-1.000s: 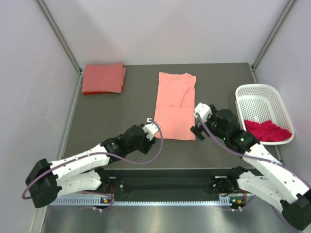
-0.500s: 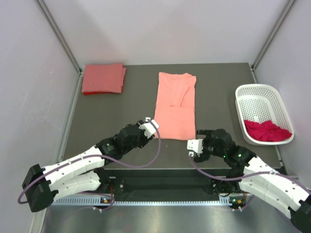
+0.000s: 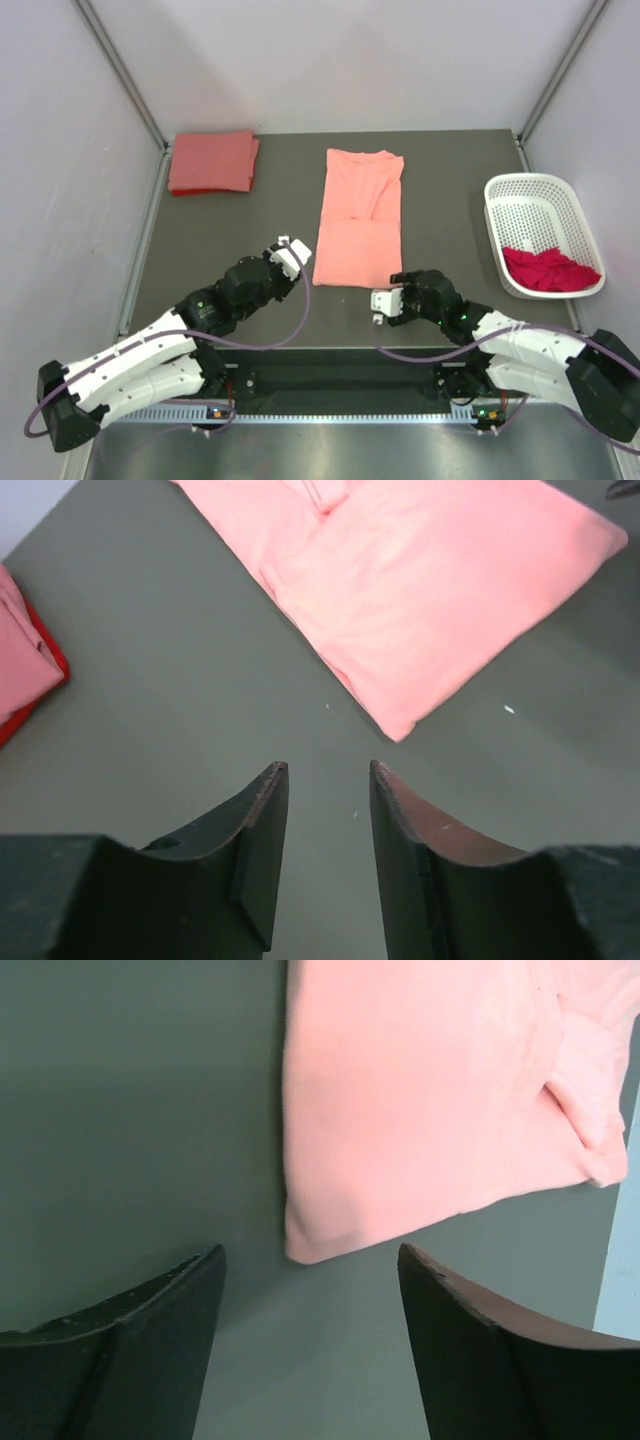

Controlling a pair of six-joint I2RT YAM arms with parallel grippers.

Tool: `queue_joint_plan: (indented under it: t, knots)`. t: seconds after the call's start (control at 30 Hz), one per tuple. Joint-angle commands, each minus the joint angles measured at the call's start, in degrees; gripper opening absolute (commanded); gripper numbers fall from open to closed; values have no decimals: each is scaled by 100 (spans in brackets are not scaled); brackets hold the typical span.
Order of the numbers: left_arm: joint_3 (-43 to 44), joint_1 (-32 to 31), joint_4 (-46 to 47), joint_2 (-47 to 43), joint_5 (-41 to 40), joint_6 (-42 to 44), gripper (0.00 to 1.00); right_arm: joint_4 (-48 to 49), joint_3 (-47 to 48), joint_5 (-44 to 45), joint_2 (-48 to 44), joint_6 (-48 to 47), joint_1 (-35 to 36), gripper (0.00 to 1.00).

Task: Fold and stack the t-shirts
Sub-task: Fold the tshirt

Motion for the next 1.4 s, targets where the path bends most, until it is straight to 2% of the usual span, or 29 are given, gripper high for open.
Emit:
queue_joint_plan:
  t: [0.0, 0.13, 0.23, 0.37, 0.47, 0.53, 0.8, 1.03, 1.13, 1.23, 1.37]
  knots:
    - [73, -3, -228, -21, 91, 21, 42, 950, -72, 91, 271, -41, 85, 69]
    - [55, -3, -316, 14, 231, 319, 39, 996, 34, 99, 711, -155, 85, 56]
    - [82, -3, -422, 31, 293, 591, 39, 916, -71, -129, 519, -243, 76, 49]
    - [73, -3, -501, 128, 757, 873, 40, 880, -89, -393, 632, -146, 77, 39]
    - [99, -3, -588, 224, 1170, 1040, 49, 828, 69, -542, 843, -85, 68, 33]
    - [73, -11, -650, 303, 1330, 1233, 62, 828, 165, -578, 1009, -23, 68, 28]
    - [56, -3, -773, 612, 1322, 1796, 67, 1206, 113, -534, 1256, 83, -29, 26]
    - [-270, -3, -747, 673, 1576, 2394, 69, 1004, 192, -639, 1274, 12, -117, 5]
    - [-244, -11, -703, 901, 1629, 2438, 68, 1021, 184, -630, 1265, -14, -126, 0]
    - [-226, -12, -563, 1305, 1954, 2552, 67, 1013, 192, -683, 1265, 3, -126, 0]
    - [-226, -46, -89, 1937, 1736, 2614, 66, 951, 263, -701, 1230, 161, -143, 0]
